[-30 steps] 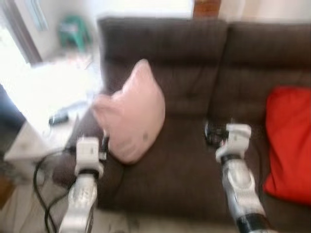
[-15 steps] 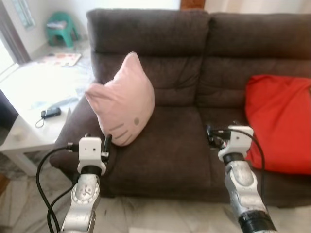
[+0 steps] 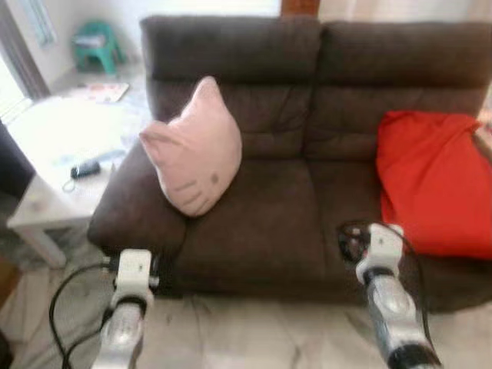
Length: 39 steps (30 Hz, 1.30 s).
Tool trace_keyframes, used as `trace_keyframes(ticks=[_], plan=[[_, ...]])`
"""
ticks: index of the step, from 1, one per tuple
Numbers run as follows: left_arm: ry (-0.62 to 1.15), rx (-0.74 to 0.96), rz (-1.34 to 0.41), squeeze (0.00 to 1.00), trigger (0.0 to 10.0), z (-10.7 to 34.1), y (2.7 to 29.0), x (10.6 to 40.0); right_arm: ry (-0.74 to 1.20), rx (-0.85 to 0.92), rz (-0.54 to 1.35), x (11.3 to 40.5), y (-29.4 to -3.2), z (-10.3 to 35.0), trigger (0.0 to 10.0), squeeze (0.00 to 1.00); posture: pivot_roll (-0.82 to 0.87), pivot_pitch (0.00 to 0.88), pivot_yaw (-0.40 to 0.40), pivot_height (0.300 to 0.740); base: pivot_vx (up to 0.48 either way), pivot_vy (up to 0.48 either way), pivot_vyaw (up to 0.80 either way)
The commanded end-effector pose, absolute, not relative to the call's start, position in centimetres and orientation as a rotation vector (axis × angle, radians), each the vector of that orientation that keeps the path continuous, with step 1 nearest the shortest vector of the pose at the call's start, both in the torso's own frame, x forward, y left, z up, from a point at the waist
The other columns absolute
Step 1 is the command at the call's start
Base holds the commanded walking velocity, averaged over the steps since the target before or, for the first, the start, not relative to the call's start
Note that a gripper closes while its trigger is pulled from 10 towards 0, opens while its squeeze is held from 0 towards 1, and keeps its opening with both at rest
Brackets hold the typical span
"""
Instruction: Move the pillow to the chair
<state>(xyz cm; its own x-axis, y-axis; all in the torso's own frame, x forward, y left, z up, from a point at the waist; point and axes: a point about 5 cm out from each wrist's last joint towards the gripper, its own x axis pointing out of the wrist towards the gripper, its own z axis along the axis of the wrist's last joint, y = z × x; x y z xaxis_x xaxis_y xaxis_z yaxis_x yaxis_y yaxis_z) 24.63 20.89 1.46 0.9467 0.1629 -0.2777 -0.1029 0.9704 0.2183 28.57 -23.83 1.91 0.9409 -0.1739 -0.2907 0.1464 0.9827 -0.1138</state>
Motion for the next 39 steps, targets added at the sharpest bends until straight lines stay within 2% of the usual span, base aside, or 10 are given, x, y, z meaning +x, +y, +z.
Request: trace_keyframes(ticks=[1, 4, 7, 8, 11, 14, 23, 39], plan=[[0.38, 0.216, 0.135, 0.0, 10.0, -0.3, 21.5, 23.4, 0.432, -0.108, -0.203, 26.6, -25.1, -0.1, 10.0, 0.0, 0.03, 0.034, -0.022, 0.74, 0.0, 0.0, 0.0], [0.424, 0.218, 0.135, 0.0, 10.0, -1.2, 21.7, 22.7, 0.515, -0.12, -0.219, 25.2, -25.6, -1.4, 10.0, 0.0, 0.04, 0.028, -0.021, 0.74, 0.0, 0.0, 0.0], [0.518, 0.209, 0.129, 0.0, 10.0, -3.3, 21.7, 21.2, 0.719, -0.147, -0.208, 21.1, -26.1, -4.6, 10.0, 0.0, 0.03, 0.023, -0.016, 0.74, 0.0, 0.0, 0.0], [0.518, 0.209, 0.129, 0.0, 10.0, -3.3, 21.7, 21.2, 0.719, -0.147, -0.208, 21.1, -26.1, -4.6, 10.0, 0.0, 0.03, 0.023, -0.016, 0.74, 0.0, 0.0, 0.0], [0.618, 0.206, 0.121, 0.0, 10.0, -5.1, 21.7, 19.6, 0.888, -0.153, -0.185, 17.3, -26.0, -7.0, 10.0, 0.0, 0.04, 0.005, -0.008, 0.74, 0.0, 0.0, 0.0], [0.686, 0.201, 0.119, 0.0, 10.0, -6.2, 21.8, 18.4, 0.952, -0.142, -0.184, 15.3, -25.8, -8.0, 10.0, 0.0, 0.03, 0.0, -0.002, 0.74, 0.0, 0.0, 0.0], [0.788, 0.178, 0.104, 0.0, 10.0, -7.5, 21.7, 17.0, 0.971, -0.129, -0.209, 14.5, -25.4, -8.4, 10.0, 0.0, 0.02, 0.0, 0.014, 0.74, 0.0, 0.0, 0.0], [0.842, 0.148, 0.094, 0.0, 10.0, -8.2, 21.3, 16.5, 0.941, -0.06, -0.212, 15.4, -24.0, -8.5, 10.0, 0.0, 0.02, 0.0, 0.018, 0.74, 0.0, 0.0, 0.0]])
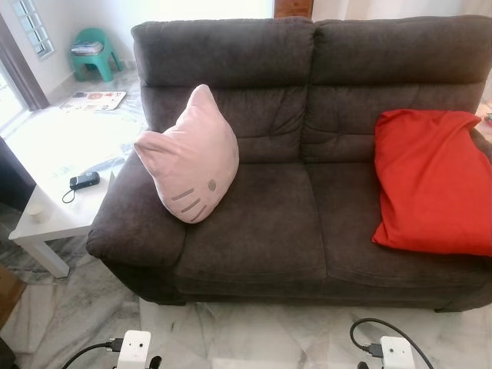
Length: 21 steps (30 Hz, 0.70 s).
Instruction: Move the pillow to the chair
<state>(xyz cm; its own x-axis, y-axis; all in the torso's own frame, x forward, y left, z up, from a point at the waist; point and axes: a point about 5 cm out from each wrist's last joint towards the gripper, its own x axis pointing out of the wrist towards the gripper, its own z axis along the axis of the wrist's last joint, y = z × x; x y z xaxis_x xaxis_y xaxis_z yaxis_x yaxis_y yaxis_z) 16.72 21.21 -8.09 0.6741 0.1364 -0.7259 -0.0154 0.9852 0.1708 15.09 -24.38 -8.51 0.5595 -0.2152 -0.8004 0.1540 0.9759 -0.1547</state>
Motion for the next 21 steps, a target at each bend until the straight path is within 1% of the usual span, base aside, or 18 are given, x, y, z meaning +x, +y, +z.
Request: trace_keyframes(ticks=[1, 8, 16, 21], plan=[[0.851, 0.145, 0.097, 0.0, 10.0, -8.3, 21.3, 16.3, 0.941, -0.059, -0.211, 15.5, -23.9, -8.5, 10.0, 0.0, 0.02, 0.0, 0.017, 0.74, 0.0, 0.0, 0.0], [0.873, 0.129, 0.115, 0.0, 10.0, -8.6, 21.3, 15.9, 0.93, -0.054, -0.198, 16.2, -23.5, -8.3, 10.0, 0.0, 0.03, 0.0, 0.007, 0.74, 0.0, 0.0, 0.0], [0.894, 0.114, 0.133, 0.0, 10.0, -8.7, 21.4, 15.7, 0.926, -0.053, -0.2, 16.6, -23.5, -8.2, 10.0, 0.0, 0.03, 0.0, 0.002, 0.74, 0.0, 0.0, -0.8], [0.923, 0.065, 0.14, 0.0, 10.0, -9.0, 21.3, 15.2, 0.934, -0.065, -0.193, 16.6, -23.4, -8.2, 10.0, 0.0, 0.03, 0.005, 0.002, 0.74, 0.0, 0.0, -0.79]])
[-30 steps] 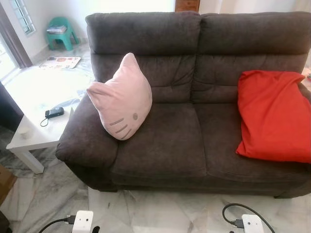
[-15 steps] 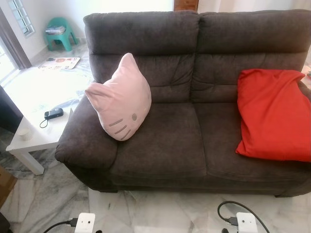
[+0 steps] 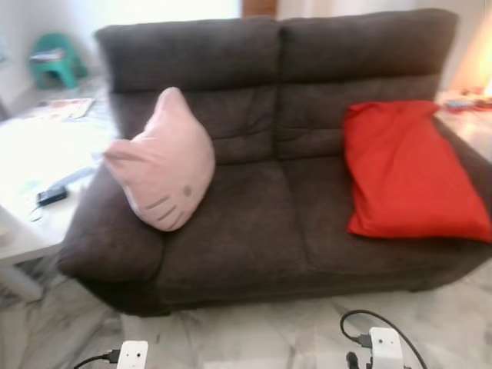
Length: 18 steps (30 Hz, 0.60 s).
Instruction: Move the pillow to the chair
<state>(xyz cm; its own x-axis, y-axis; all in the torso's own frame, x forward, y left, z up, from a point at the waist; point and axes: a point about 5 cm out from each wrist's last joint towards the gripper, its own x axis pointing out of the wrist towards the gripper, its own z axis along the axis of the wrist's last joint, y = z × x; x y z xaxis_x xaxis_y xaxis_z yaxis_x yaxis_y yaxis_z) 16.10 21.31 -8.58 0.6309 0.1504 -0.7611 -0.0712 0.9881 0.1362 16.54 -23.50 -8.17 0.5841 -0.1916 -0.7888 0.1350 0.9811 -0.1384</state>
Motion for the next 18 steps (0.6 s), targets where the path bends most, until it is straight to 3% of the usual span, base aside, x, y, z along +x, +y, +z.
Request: trace_keyframes(ticks=[1, 18], plan=[[0.923, 0.06, 0.143, 0.0, 10.0, -9.03, 21.38, 15.22, 0.935, -0.064, -0.194, 16.59, -23.42, -8.2, 10.0, 0.0, 0.03, 0.005, 0.002, 0.74, 0.0, 0.0, -0.79], [0.919, 0.093, 0.105, 0.0, 10.0, -8.78, 21.6, 15.78, 0.959, -0.071, -0.194, 16.2, -23.3, -8.43, 10.0, 0.0, 0.03, 0.027, 0.01, 0.74, 0.0, -0.034, -0.79]])
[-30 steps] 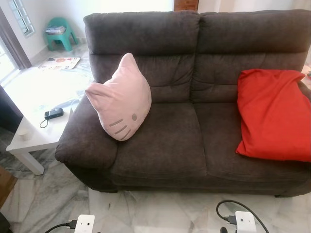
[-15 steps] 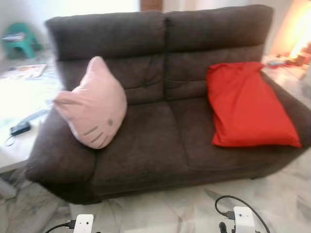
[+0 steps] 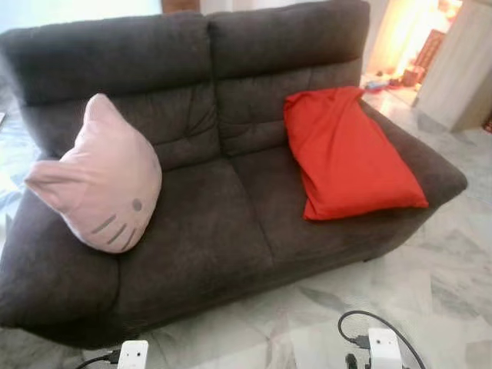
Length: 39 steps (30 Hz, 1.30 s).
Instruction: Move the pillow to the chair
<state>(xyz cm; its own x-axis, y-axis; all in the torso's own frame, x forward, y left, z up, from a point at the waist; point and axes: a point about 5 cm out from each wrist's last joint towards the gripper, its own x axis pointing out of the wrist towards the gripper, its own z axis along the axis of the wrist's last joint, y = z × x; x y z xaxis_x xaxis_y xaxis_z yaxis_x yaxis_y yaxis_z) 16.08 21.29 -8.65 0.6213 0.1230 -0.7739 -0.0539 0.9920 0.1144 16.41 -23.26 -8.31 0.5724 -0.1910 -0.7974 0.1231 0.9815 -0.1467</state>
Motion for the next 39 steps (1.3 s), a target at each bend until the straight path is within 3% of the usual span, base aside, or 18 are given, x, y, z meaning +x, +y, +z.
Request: trace_keyframes(ticks=[1, 39], plan=[[0.919, 0.09, 0.106, 0.0, 10.0, -8.8, 21.6, 15.8, 0.96, -0.07, -0.195, 16.2, -23.3, -8.5, 10.0, 0.0, 0.03, 0.027, 0.01, 0.74, 0.0, 0.0, -0.79], [0.899, 0.078, 0.087, 0.0, 10.0, -8.7, 20.6, 16.2, 0.965, -0.067, -0.187, 16.1, -22.9, -8.6, 10.0, 0.0, 0.03, 0.008, 0.012, 0.74, 0.0, 0.0, -0.78]])
